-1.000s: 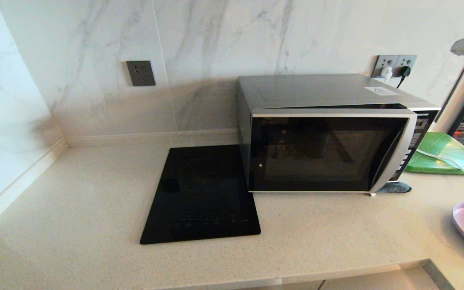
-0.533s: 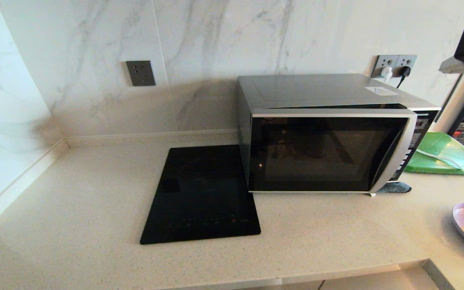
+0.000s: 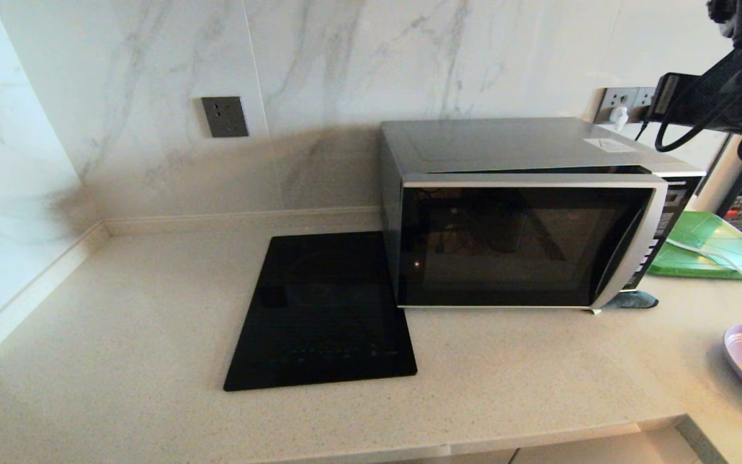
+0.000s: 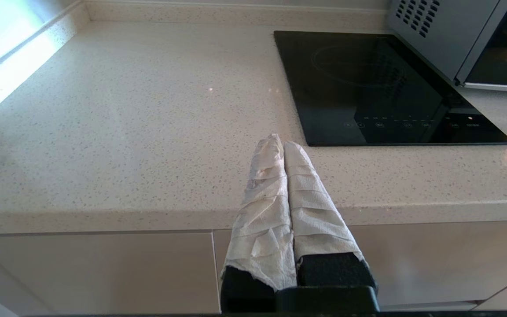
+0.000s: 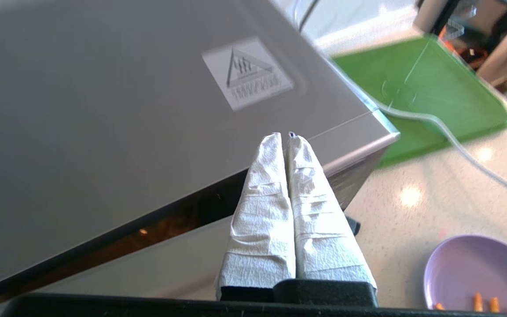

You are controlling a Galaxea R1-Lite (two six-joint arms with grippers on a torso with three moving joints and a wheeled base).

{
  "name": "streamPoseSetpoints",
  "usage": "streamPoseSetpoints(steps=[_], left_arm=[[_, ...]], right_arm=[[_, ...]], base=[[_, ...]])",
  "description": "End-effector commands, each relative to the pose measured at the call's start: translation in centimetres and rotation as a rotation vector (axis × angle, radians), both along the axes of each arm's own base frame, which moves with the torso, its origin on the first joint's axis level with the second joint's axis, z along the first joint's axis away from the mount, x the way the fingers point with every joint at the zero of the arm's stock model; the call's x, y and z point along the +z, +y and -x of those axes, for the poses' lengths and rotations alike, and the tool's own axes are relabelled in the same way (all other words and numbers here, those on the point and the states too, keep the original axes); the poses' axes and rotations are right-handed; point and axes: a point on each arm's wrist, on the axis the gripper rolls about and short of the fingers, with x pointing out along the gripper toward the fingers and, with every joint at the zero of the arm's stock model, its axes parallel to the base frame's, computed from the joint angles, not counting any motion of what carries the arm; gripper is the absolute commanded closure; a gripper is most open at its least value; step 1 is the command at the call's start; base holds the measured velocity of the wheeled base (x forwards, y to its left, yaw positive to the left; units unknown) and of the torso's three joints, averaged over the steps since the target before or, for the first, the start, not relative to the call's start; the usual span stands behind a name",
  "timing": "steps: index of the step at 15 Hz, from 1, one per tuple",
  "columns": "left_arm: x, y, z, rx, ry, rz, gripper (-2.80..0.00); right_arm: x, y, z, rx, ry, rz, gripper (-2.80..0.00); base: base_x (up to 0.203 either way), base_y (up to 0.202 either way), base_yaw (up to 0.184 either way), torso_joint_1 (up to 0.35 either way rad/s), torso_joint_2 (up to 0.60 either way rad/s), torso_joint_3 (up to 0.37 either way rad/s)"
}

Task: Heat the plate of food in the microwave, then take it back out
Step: Open the microwave oven

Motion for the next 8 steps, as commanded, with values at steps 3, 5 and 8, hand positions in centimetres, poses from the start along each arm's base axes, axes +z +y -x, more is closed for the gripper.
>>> streamPoseSetpoints(steps=[3,5,8], left_arm=[[0.0,0.0,0.0,0.002,-0.001,0.001,0.00],[0.0,0.0,0.0,0.002,-0.001,0.001,0.00],[0.0,0.0,0.0,0.001,-0.001,0.001,0.00]], right_arm=[[-3.7,-0.3,-4.1,-0.018,0.063,0.001,0.00],[-4.1,-0.2,-4.3,-0.016,0.072,0.001,0.00],[-4.5,-0.2,-4.4,-0.009,0.100,-0.002,0.00]], base=[[0.000,0.000,0.000,0.000,0.00,0.000],[0.000,0.000,0.000,0.000,0.00,0.000],[0.000,0.000,0.000,0.000,0.00,0.000]])
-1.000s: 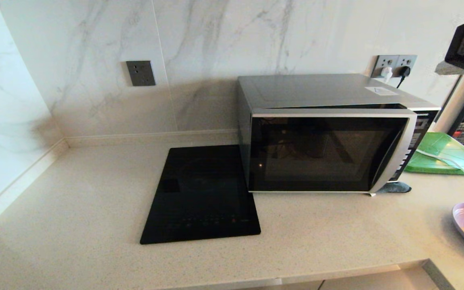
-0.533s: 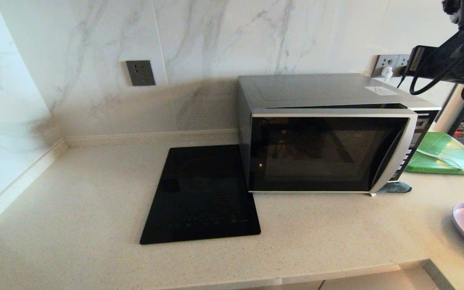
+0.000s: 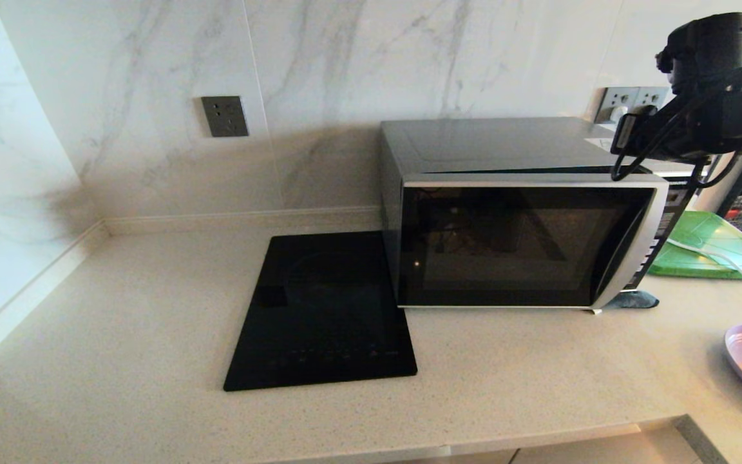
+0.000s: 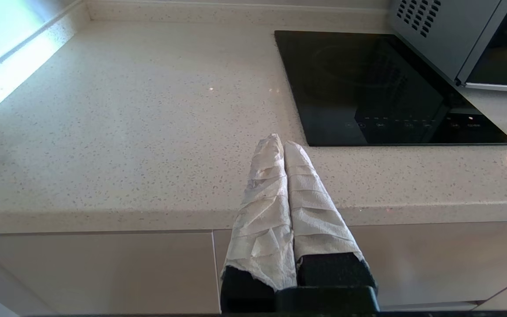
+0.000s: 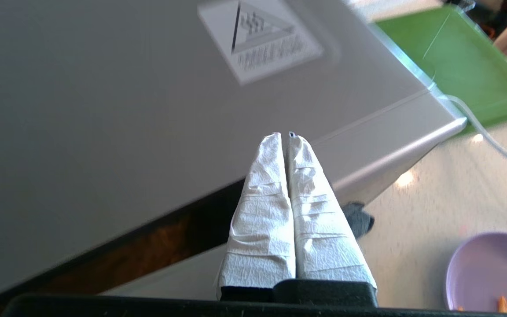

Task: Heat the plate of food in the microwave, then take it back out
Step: Open the microwave oven

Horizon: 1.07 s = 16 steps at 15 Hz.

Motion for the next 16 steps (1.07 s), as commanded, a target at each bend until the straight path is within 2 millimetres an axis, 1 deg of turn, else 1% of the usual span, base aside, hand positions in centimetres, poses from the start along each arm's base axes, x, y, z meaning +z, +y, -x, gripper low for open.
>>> streamPoseSetpoints(steps=[1,8,11,14,16], left_arm=[[0.0,0.0,0.0,0.000,-0.001,0.000,0.00],[0.0,0.0,0.0,0.000,-0.001,0.000,0.00],[0.0,0.0,0.0,0.000,-0.001,0.000,0.00],[0.0,0.0,0.0,0.000,-0.001,0.000,0.00],[0.0,0.0,0.0,0.000,-0.001,0.000,0.00]], right_arm=[[-0.8,0.0,0.0,-0.005,0.053,-0.006,0.00],[-1.2,0.1,1.3,-0.024,0.149,-0.048,0.00],[-0.9,0.2,2.7,-0.010,0.196,-0.091,0.00],[-0.1,0.2,4.3,0.001,0.217,-0.120,0.00],[0.4,0.3,5.8,0.022,0.254,-0.131,0.00]], base=[[0.000,0.000,0.000,0.000,0.00,0.000],[0.000,0.000,0.000,0.000,0.00,0.000],[0.000,0.000,0.000,0.000,0.00,0.000],[0.000,0.000,0.000,0.000,0.00,0.000],[0.000,0.000,0.000,0.000,0.00,0.000]])
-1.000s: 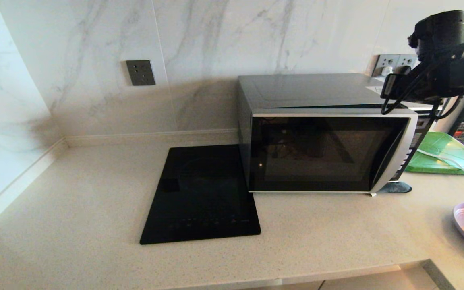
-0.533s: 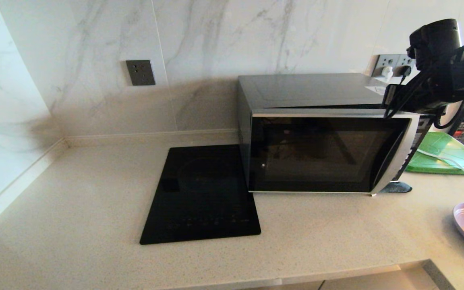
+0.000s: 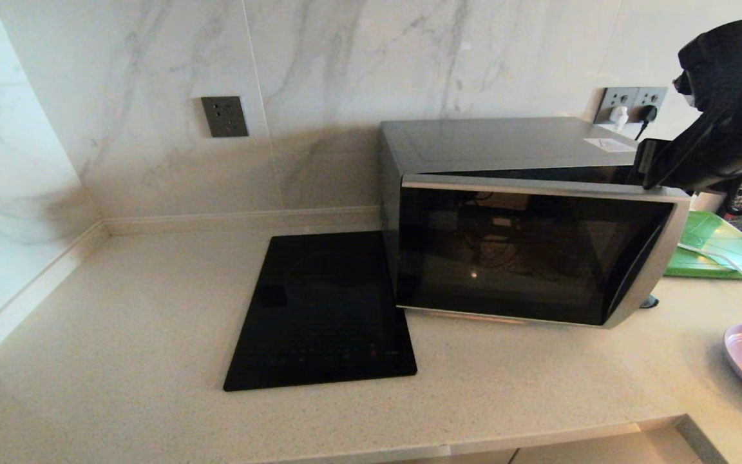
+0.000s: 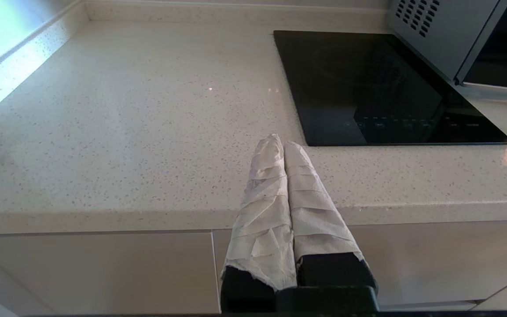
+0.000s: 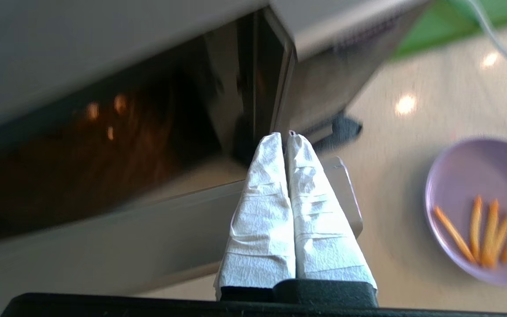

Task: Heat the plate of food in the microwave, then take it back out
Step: Open the microwave oven

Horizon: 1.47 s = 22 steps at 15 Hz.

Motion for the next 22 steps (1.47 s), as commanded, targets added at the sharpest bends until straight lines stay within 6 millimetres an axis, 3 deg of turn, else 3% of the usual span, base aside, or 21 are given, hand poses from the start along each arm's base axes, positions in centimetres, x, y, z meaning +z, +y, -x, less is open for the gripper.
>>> streamPoseSetpoints(steps=[1,4,9,14,18,22], left_arm=[[0.0,0.0,0.0,0.002,-0.001,0.001,0.00],[0.0,0.0,0.0,0.001,-0.001,0.001,0.00],[0.0,0.0,0.0,0.002,-0.001,0.001,0.00],[0.0,0.0,0.0,0.002,-0.001,0.001,0.00],[0.0,0.0,0.0,0.002,-0.001,0.001,0.00],[0.0,0.0,0.0,0.001,-0.001,0.001,0.00]], right_arm=[[1.1,0.3,2.3,0.041,0.026,-0.044,0.00],[2.0,1.0,5.2,0.101,0.079,-0.135,0.00],[2.7,1.1,7.2,0.115,0.104,-0.144,0.00],[1.8,3.1,9.1,0.265,0.190,-0.185,0.00],[0.4,5.7,12.1,0.406,0.274,-0.166,0.00],[-0.1,6.8,14.8,0.522,0.313,-0.199,0.00]], base=[[0.000,0.000,0.000,0.000,0.00,0.000],[0.000,0.000,0.000,0.000,0.00,0.000],[0.000,0.000,0.000,0.000,0.00,0.000],[0.000,0.000,0.000,0.000,0.00,0.000],[0.000,0.000,0.000,0.000,0.00,0.000],[0.000,0.000,0.000,0.000,0.00,0.000]])
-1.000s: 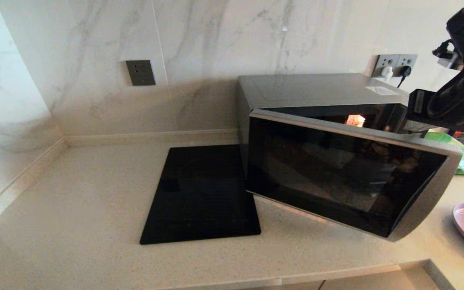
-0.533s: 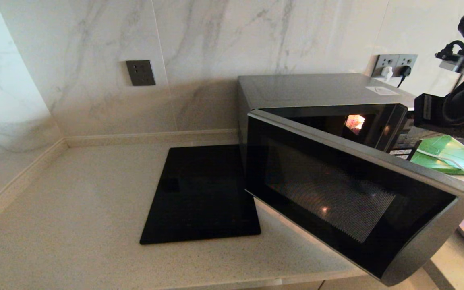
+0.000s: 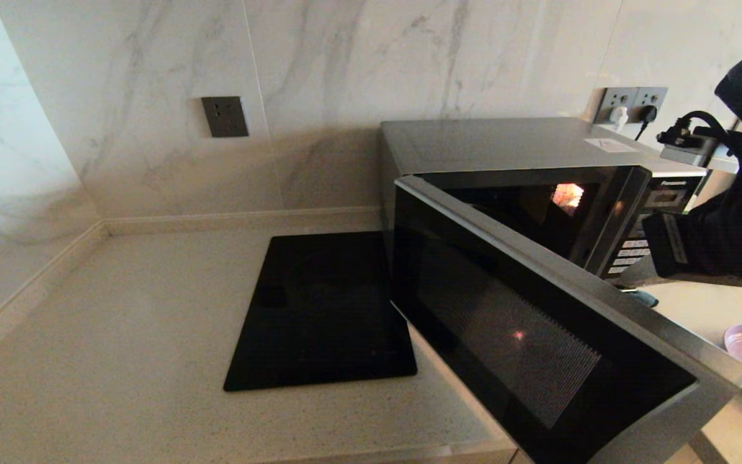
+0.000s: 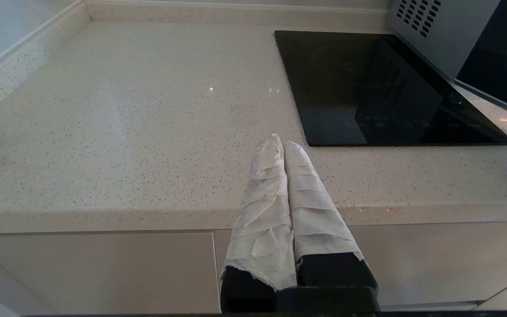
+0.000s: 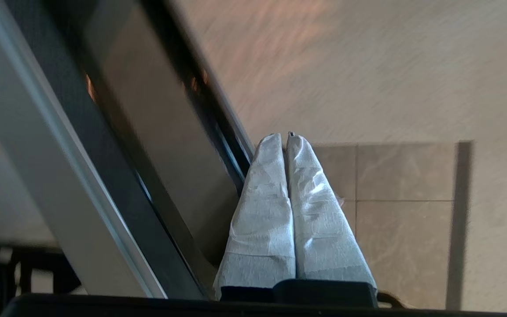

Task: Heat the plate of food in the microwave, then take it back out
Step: Open the microwave oven

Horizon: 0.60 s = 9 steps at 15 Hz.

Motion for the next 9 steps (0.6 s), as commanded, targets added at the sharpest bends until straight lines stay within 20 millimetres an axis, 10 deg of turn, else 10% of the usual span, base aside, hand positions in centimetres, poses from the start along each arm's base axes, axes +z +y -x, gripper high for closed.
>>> streamPoseSetpoints(steps=[1,9], left_arm=[[0.0,0.0,0.0,0.001,-0.001,0.001,0.00],[0.0,0.0,0.0,0.002,-0.001,0.001,0.00]], right_arm=[[0.4,0.3,1.9,0.038,-0.009,-0.016,0.00],[1.2,2.9,5.3,0.219,-0.033,-0.066,0.00]], base=[[0.000,0.000,0.000,0.000,0.00,0.000],[0.000,0.000,0.000,0.000,0.00,0.000]])
